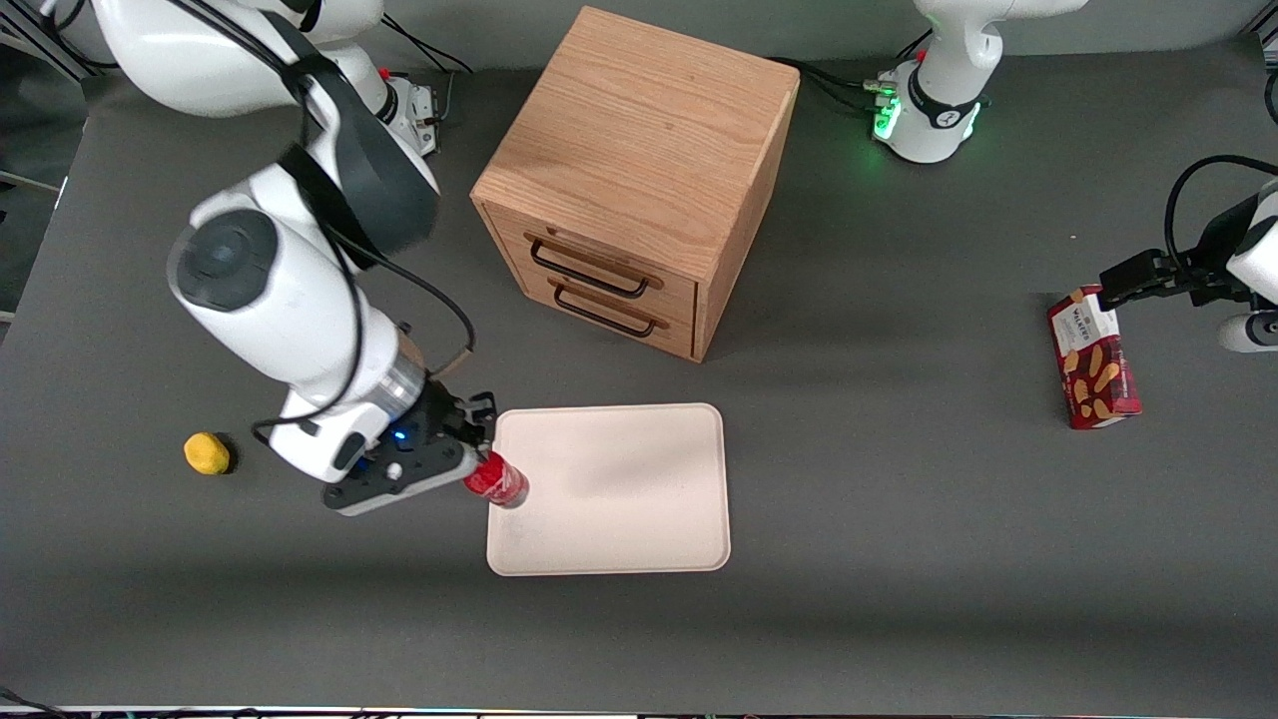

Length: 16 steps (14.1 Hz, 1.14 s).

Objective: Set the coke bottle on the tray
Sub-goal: 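Lift the bottle and carry it with the right gripper over the tray, then lower the bottle onto the tray edge and open the right gripper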

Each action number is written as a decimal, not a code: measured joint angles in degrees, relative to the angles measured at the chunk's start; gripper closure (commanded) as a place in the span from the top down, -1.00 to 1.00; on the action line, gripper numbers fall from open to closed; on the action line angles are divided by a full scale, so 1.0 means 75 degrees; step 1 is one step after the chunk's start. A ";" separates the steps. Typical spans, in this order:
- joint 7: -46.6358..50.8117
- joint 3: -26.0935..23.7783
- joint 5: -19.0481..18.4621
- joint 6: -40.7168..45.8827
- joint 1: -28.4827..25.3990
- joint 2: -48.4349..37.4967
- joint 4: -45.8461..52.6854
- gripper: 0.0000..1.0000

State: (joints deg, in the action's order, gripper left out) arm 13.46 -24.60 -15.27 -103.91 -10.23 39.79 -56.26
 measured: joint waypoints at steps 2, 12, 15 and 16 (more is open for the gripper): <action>0.0002 0.0002 -0.0187 -0.0323 -0.0027 0.0438 -0.0001 -0.89; 0.0002 0.0044 -0.0520 -0.1173 0.0063 0.1500 -0.0006 -0.77; 0.0002 0.0074 -0.0532 -0.1180 0.0108 0.1614 -0.0038 -0.76; 0.0002 0.0113 -0.0532 -0.1199 0.0116 0.1632 -0.0062 -0.70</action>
State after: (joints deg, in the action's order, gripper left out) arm 13.48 -23.75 -19.26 -112.91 -9.36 52.02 -56.72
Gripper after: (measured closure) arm 0.670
